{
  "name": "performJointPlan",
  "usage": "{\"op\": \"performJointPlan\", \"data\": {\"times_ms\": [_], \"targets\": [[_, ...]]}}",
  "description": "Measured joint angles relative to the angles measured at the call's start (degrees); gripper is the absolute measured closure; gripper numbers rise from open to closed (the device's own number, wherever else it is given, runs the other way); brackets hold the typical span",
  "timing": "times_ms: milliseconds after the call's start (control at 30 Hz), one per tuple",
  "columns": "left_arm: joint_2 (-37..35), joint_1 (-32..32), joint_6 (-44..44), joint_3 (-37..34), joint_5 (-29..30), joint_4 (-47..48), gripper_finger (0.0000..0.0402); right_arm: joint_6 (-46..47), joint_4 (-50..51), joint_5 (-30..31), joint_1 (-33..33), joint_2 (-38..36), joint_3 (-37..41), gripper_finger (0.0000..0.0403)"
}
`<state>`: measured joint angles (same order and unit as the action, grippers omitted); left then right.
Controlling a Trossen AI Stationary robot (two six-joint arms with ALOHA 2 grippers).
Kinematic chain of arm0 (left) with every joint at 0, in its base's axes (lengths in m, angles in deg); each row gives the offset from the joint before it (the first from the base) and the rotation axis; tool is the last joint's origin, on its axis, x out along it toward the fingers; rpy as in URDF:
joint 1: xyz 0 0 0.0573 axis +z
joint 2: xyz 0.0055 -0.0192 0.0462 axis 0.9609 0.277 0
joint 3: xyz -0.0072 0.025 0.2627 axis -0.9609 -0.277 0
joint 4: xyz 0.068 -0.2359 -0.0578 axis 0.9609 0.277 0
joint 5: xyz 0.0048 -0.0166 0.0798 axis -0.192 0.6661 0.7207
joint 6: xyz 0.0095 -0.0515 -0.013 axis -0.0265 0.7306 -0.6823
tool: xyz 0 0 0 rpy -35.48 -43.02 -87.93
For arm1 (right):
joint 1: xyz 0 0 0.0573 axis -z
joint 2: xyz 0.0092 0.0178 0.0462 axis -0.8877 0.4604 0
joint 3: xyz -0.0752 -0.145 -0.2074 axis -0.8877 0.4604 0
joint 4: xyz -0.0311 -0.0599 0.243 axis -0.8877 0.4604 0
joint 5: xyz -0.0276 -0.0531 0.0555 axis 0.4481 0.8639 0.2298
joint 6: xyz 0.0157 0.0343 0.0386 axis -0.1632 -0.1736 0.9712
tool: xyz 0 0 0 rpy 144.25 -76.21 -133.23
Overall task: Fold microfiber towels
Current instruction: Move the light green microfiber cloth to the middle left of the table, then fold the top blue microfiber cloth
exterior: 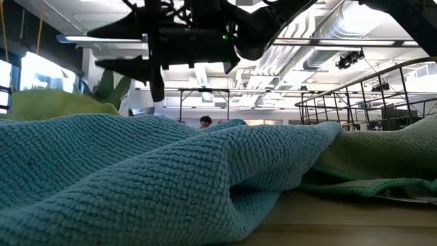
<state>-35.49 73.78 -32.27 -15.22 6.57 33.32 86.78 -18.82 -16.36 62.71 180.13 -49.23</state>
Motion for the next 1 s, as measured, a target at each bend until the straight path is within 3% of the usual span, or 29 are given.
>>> {"op": "performJointPlan", "data": {"times_ms": [200, 333, 567, 833, 1000], "targets": [[0.0, 0.0, 0.5, 0.0, 0.0, 0.4, 0.0287, -4.8, 3.4, 0.0, 3.6, -1.7, 0.0, 0.0191], [0.4, 0.0, 1.0, 0.0, 0.0, 1.9, 0.0287, -10.4, 18.2, 0.3, 6.8, -7.1, 0.0, 0.019], [4.5, 0.0, 0.3, 0.0, 0.1, 1.4, 0.0287, -25.6, 51.2, 17.8, 10.6, -18.5, -0.1, 0.019], [12.8, 0.0, 5.9, 0.0, 1.3, -2.3, 0.0287, -16.4, 68.3, 18.0, 14.8, -17.8, 0.0, 0.019], [17.1, 0.0, 6.6, 0.0, 1.3, -7.4, 0.0287, -12.7, 69.2, 10.9, 18.3, -15.8, 0.1, 0.019]]}}
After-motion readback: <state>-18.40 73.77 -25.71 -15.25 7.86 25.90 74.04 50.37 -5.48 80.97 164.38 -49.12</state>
